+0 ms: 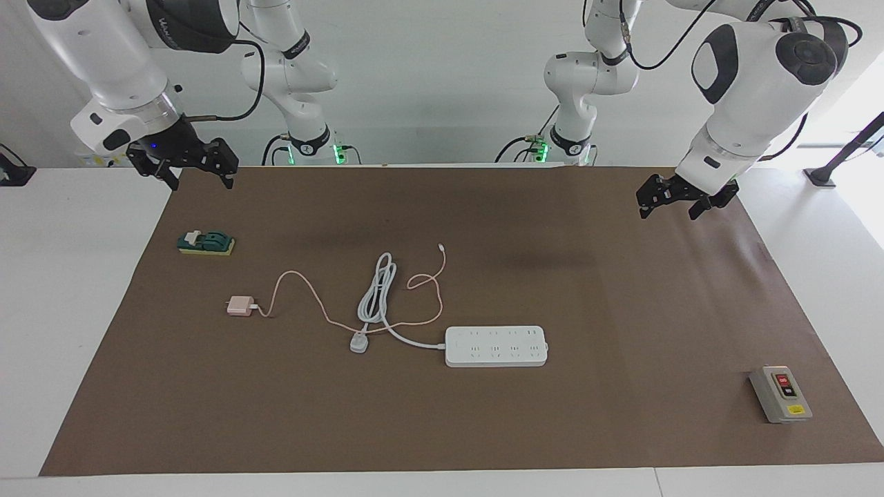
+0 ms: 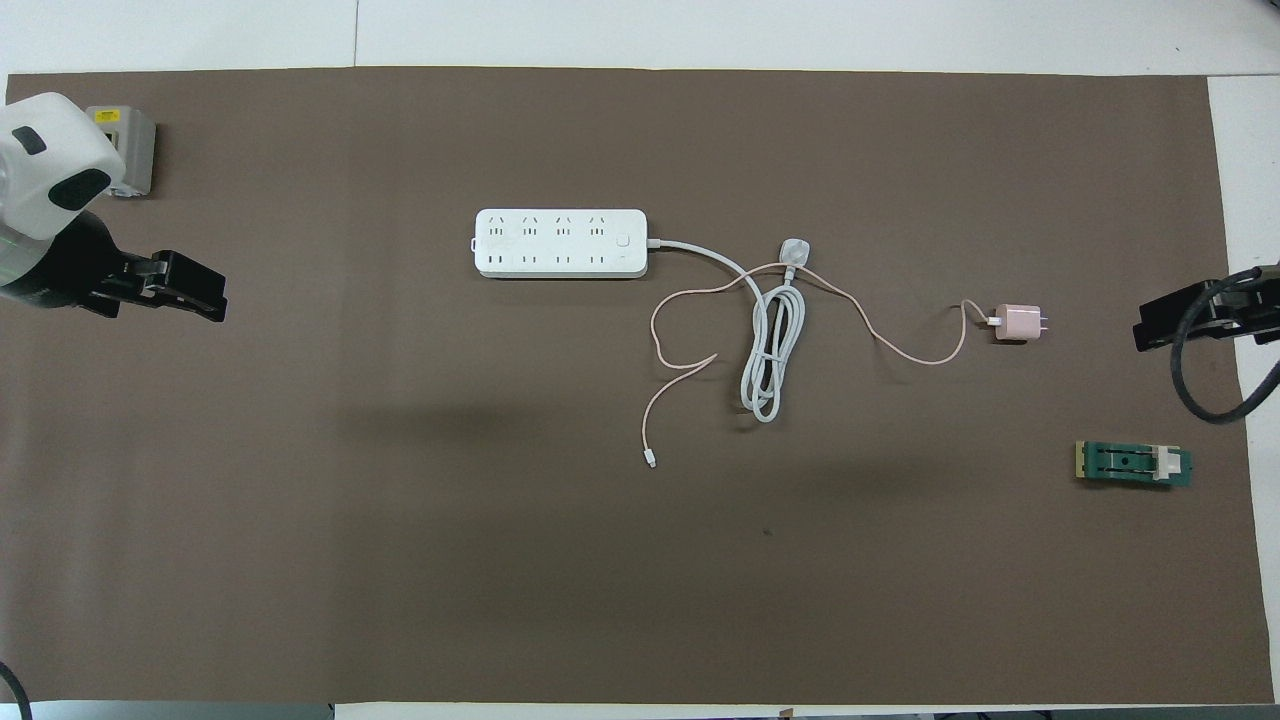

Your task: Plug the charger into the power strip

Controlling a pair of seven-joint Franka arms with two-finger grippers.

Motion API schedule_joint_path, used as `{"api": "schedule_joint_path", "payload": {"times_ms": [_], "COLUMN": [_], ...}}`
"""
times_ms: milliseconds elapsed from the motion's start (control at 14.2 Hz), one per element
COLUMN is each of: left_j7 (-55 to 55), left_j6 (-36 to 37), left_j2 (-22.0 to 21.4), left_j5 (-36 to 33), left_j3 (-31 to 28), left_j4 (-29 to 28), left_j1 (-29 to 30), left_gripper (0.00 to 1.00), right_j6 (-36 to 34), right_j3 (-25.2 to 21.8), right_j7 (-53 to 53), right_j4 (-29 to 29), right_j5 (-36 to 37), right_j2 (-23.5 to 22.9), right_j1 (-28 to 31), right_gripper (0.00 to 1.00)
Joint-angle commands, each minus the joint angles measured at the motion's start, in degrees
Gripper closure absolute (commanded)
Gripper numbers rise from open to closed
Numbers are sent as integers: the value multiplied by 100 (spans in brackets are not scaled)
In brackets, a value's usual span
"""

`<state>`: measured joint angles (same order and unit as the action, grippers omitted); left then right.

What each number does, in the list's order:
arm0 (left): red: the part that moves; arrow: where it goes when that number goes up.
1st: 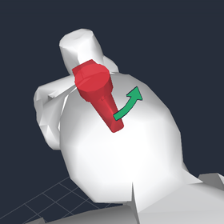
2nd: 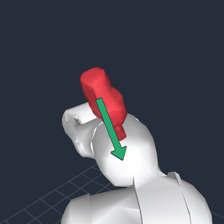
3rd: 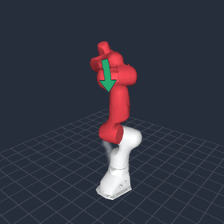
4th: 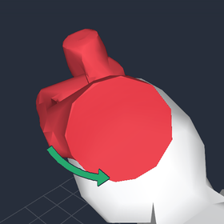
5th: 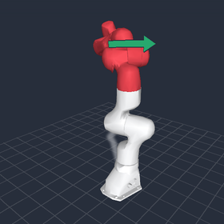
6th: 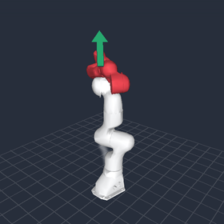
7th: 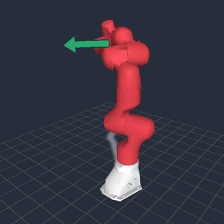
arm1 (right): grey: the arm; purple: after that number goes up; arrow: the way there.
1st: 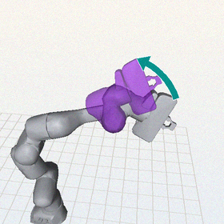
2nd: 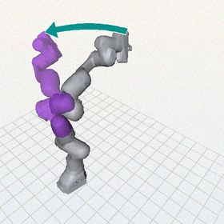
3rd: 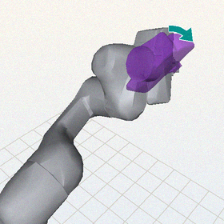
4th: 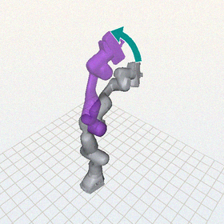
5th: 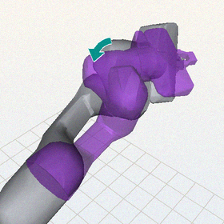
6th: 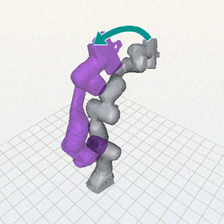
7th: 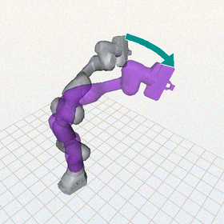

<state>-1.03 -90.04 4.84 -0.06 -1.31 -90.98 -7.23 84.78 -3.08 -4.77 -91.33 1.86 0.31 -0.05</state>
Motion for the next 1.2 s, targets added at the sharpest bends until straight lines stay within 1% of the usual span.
{"api": "schedule_joint_path", "payload": {"times_ms": [0,352,493,563,633,704,774,915,985,1126], "left_j7": [-47,-73,-91,-91,-108,-126,-108,-108,-100,-100], "left_j6": [22,22,57,40,40,205,267,216,215,224], "left_j2": [52,43,34,87,357,655,685,746,746,746], "left_j5": [85,68,77,94,77,77,120,576,647,674], "left_j3": [-63,-45,25,138,218,227,254,254,263,271], "left_j4": [116,142,291,239,169,473,789,827,827,827], "left_j1": [-59,-85,-120,-129,-251,-330,-383,-358,-349,-401], "left_gripper": [0,0,0,0,0,0,0,0,0,0], "right_j6": [47,4,-14,-23,-23,-32,-40,3,64,362], "right_j3": [53,36,36,36,36,36,36,1,-17,-17], "right_j7": [-95,-95,-112,-112,-112,-112,-138,-113,-86,264], "right_j4": [2,2,2,2,2,2,-24,-200,-314,-603], "right_j5": [43,43,34,43,34,16,-27,-80,-98,-377], "right_j2": [30,74,74,74,83,92,109,180,206,224], "right_j1": [102,137,120,120,120,120,137,146,172,478], "right_gripper": [0,0,0,0,0,0,0,0,0,0]}}
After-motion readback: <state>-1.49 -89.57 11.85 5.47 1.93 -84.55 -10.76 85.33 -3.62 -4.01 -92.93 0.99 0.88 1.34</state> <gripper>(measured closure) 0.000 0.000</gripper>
